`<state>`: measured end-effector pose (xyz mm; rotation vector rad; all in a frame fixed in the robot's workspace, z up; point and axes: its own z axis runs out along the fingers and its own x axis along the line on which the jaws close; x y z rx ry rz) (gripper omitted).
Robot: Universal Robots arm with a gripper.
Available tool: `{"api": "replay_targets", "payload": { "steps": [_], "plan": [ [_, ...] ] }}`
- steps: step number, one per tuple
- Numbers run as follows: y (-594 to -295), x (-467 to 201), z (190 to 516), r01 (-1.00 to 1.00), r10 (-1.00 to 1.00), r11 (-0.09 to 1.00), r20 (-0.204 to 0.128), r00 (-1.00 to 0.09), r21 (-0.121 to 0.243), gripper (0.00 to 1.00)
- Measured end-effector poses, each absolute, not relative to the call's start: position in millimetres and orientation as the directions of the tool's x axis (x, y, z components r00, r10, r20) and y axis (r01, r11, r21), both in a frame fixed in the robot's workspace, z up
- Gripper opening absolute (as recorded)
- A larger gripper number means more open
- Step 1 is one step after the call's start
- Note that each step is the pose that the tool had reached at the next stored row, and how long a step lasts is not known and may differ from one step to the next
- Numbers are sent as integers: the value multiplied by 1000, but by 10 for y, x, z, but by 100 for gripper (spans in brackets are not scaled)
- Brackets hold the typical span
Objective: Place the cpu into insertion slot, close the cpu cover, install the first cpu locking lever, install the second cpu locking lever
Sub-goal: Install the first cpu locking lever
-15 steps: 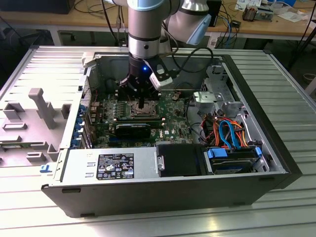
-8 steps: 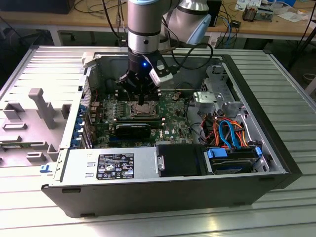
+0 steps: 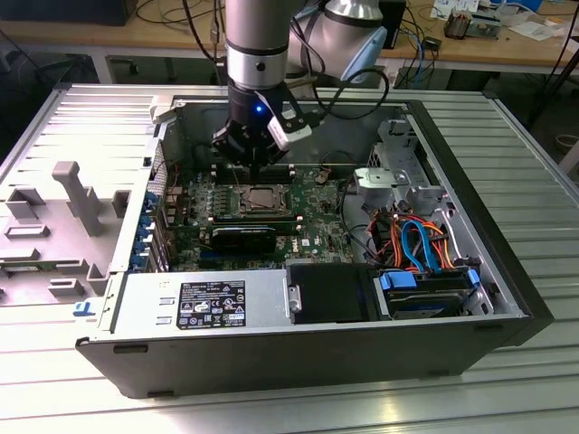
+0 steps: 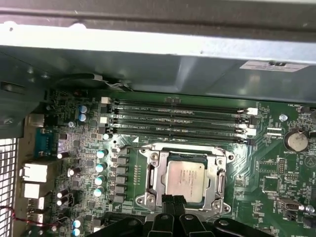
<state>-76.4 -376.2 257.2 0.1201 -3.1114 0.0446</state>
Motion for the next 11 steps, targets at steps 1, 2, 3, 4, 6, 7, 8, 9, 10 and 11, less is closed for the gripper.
{"api": "replay_targets", "payload": {
  "steps": [1,2,3,4,6,7,8,9,10,11],
  "plan": [
    [-3762,-764,2608,-77,-77,997,28,-997,-27,11],
    [-3762,-763,2639,-78,-77,997,29,-997,-27,11],
    [-3762,-764,2661,-78,-77,997,29,-997,-26,11],
    [-3762,-763,2685,-78,-77,997,29,-997,-26,11],
    [-3762,-763,2719,-78,-77,997,28,-997,-26,11],
    [-3762,-763,2719,-78,-77,997,28,-997,-26,11],
    [-3762,-763,2719,-78,-77,997,28,-997,-26,11],
    [-3762,-763,2720,-78,-77,997,28,-997,-25,11],
    [-3762,-765,2720,-78,-77,997,28,-997,-26,11],
    [-3763,-786,2722,-78,-77,997,29,-997,-25,11]
  ]
}}
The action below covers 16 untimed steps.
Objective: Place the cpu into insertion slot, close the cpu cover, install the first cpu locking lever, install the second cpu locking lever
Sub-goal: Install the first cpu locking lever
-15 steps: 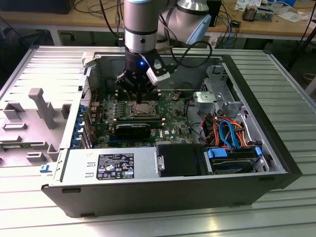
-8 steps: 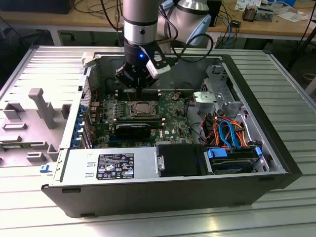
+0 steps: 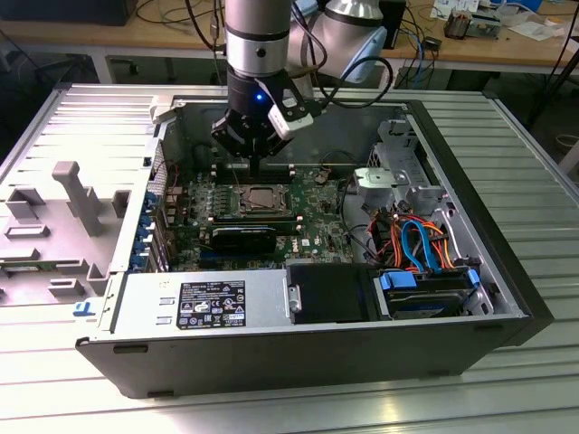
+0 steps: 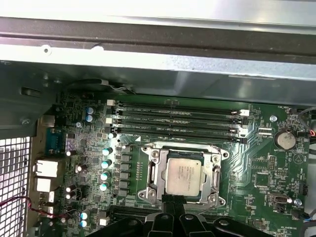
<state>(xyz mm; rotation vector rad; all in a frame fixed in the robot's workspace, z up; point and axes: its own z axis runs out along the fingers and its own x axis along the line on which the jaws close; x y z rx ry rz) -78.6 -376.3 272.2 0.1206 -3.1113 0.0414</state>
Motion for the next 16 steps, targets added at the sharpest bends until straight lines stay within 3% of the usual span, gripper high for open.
{"api": "replay_targets", "payload": {
  "steps": [16],
  "plan": [
    [-3658,-1318,2713,-77,-77,997,21,-997,-22,11]
  ]
}}
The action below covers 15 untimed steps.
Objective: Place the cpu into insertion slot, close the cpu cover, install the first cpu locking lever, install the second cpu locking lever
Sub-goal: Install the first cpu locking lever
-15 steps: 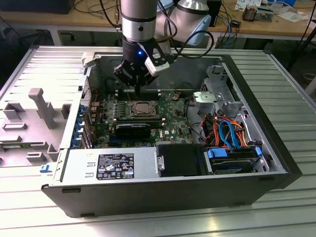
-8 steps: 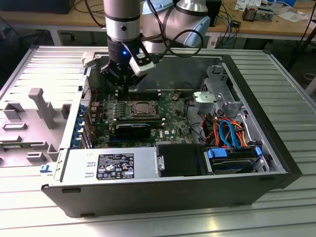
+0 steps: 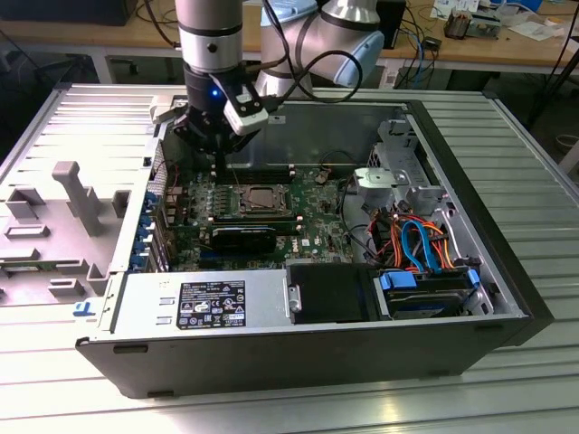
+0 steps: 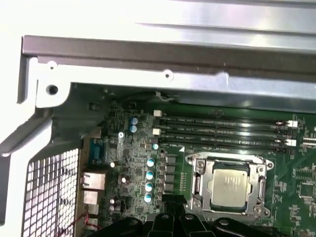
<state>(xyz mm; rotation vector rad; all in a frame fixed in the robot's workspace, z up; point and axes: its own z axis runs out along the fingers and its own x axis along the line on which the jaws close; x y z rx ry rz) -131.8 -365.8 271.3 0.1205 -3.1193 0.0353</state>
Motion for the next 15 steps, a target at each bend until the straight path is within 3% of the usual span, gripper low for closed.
{"api": "replay_targets", "payload": {
  "steps": [15],
  "plan": [
    [-3343,-1168,2589,-80,-80,997,22,-997,-17,11]
  ]
}}
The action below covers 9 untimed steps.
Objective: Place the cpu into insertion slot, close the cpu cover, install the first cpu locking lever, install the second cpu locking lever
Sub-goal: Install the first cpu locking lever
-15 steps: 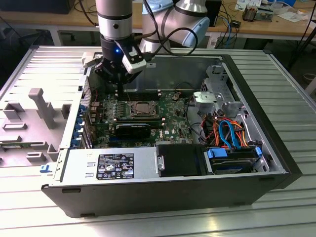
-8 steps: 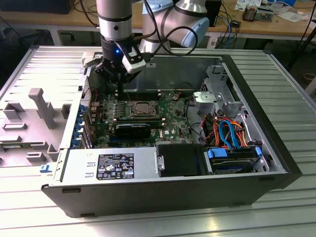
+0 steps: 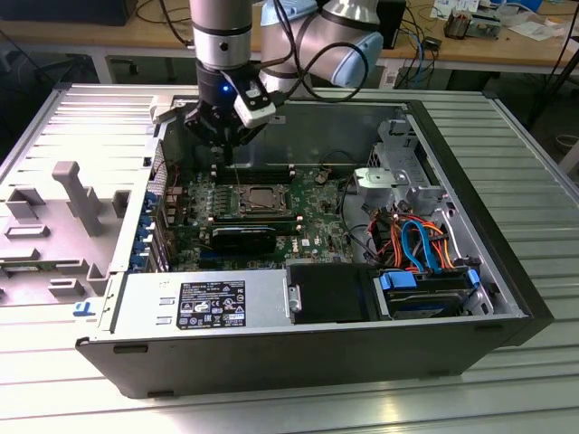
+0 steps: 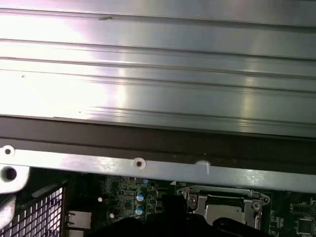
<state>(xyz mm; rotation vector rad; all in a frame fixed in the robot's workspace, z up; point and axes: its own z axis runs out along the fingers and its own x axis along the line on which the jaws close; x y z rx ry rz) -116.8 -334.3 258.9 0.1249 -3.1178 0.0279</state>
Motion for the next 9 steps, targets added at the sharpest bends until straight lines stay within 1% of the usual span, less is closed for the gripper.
{"api": "replay_targets", "payload": {
  "steps": [5,9],
  "plan": [
    [-3344,-968,2556,-83,-83,996,26,-996,-17,11],
    [-3343,-915,2454,-124,-124,992,28,-992,-17,11]
  ]
}}
